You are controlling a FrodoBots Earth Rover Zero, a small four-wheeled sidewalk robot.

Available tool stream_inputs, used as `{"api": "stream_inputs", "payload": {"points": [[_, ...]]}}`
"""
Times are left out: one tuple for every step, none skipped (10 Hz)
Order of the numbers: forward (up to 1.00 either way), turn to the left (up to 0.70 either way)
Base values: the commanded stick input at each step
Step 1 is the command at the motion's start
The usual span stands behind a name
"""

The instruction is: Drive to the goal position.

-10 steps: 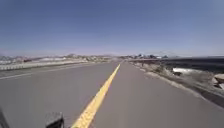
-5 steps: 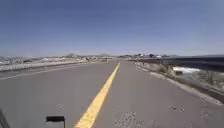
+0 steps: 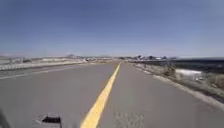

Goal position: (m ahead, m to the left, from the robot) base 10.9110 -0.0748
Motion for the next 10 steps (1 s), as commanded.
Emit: {"api": "stream_inputs", "payload": {"points": [[0.85, 0.0], [0.85, 0.0], [0.85, 0.0], [0.85, 0.0], [0.85, 0.0], [0.85, 0.0], [0.85, 0.0], [0.85, 0.0], [0.85, 0.0], [0.85, 0.0]]}}
